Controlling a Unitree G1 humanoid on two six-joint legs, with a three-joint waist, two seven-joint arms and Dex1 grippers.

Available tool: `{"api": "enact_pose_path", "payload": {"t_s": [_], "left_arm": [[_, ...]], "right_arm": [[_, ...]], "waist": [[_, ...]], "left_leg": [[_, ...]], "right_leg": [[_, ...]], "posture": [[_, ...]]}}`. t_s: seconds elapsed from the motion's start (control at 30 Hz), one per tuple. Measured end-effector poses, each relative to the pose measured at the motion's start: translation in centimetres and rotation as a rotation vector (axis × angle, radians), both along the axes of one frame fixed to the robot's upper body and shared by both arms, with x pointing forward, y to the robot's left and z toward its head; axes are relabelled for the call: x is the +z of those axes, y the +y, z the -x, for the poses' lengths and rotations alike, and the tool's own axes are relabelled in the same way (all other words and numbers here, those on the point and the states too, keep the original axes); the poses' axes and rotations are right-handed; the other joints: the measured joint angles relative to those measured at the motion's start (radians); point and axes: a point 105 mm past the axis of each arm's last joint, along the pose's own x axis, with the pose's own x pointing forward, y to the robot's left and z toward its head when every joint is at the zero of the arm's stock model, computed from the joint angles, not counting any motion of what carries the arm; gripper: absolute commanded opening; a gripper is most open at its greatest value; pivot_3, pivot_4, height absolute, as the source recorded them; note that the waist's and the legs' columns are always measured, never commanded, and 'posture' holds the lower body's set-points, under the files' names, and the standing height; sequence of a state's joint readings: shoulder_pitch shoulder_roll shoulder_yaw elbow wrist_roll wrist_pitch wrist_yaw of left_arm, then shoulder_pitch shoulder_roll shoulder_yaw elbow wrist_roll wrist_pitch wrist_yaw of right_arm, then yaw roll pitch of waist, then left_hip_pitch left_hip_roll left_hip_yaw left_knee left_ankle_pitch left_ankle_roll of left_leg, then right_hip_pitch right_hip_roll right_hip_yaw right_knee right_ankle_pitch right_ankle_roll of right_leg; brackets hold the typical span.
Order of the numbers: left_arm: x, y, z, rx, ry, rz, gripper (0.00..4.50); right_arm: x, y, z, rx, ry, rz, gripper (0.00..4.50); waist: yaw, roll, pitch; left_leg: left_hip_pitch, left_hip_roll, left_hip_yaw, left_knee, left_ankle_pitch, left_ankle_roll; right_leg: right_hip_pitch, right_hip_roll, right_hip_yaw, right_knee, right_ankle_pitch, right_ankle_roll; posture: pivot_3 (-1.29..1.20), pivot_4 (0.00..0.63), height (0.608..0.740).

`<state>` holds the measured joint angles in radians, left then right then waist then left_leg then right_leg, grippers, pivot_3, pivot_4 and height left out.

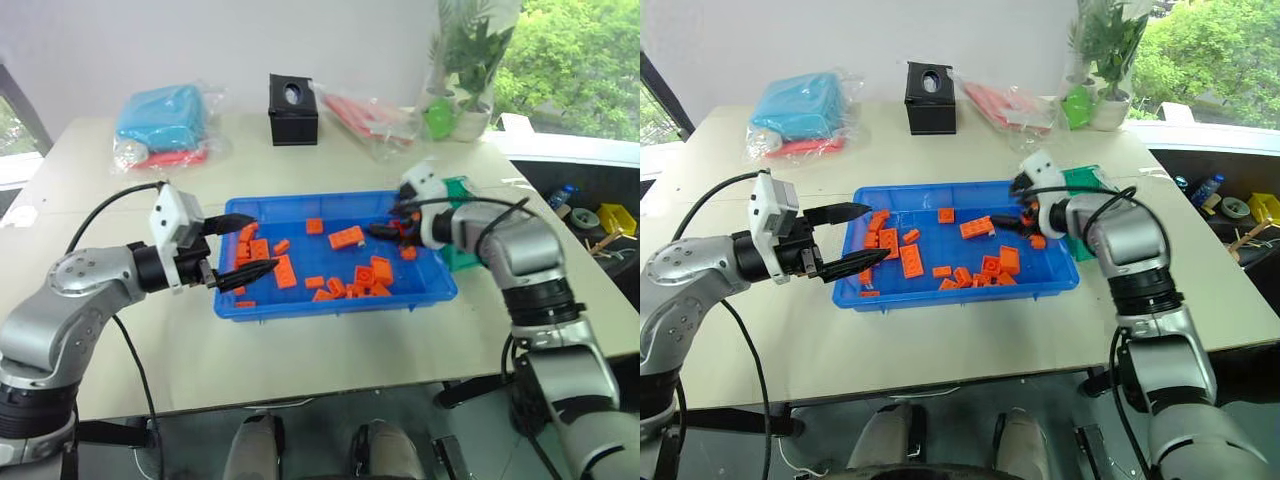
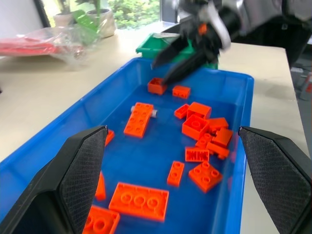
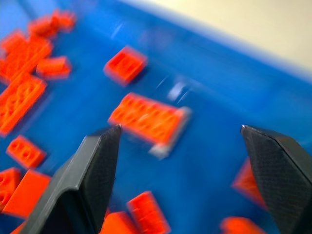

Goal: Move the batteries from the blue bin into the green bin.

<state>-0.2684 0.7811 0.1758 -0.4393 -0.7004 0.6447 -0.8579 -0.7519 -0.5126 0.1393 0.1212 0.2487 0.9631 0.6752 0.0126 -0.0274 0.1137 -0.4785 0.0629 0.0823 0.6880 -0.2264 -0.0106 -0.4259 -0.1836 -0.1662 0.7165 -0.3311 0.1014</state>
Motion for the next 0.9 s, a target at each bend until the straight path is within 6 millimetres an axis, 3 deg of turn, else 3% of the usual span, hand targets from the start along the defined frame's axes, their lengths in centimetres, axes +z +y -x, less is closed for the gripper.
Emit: {"api": "enact_pose_path", "payload": {"t_s": [0.57, 0.73, 0.83, 0.9], "left_arm": [[0.4, 0.0, 0.0, 0.007, -0.017, -0.006, 4.50], [0.7, 0.0, -0.1, 0.005, -0.027, -0.009, 4.50], [0.7, 0.0, -0.1, 0.005, -0.030, -0.010, 4.50], [0.8, 0.0, -0.1, 0.004, -0.030, -0.011, 4.50]], "right_arm": [[-4.6, 2.0, -0.5, -0.055, 0.058, 0.038, 3.99], [-4.6, 2.0, -1.2, -0.059, 0.025, 0.042, 3.99], [-4.6, 2.0, -1.6, -0.065, 0.010, 0.042, 3.11], [-4.6, 2.1, -1.7, -0.065, 0.004, 0.037, 2.15]], "waist": [[-0.001, 0.000, 0.000], [-0.003, -0.003, -0.002], [-0.002, -0.004, -0.002], [-0.003, -0.004, -0.003]], "left_leg": [[0.000, 0.000, 0.000, 0.001, 0.000, 0.000], [0.000, 0.000, 0.000, 0.001, 0.000, 0.000], [0.000, 0.000, 0.000, 0.002, 0.000, 0.000], [0.000, 0.000, 0.000, 0.002, 0.000, 0.000]], "right_leg": [[0.000, 0.002, 0.000, 0.001, 0.000, 0.000], [0.000, 0.002, 0.000, 0.002, 0.000, 0.000], [0.000, 0.002, 0.000, 0.002, 0.000, 0.000], [0.000, 0.002, 0.000, 0.002, 0.000, 0.000]], "posture": [[0.00, 0.150, 0.630], [0.00, 0.150, 0.630], [0.00, 0.150, 0.630], [0.00, 0.150, 0.630]]}}
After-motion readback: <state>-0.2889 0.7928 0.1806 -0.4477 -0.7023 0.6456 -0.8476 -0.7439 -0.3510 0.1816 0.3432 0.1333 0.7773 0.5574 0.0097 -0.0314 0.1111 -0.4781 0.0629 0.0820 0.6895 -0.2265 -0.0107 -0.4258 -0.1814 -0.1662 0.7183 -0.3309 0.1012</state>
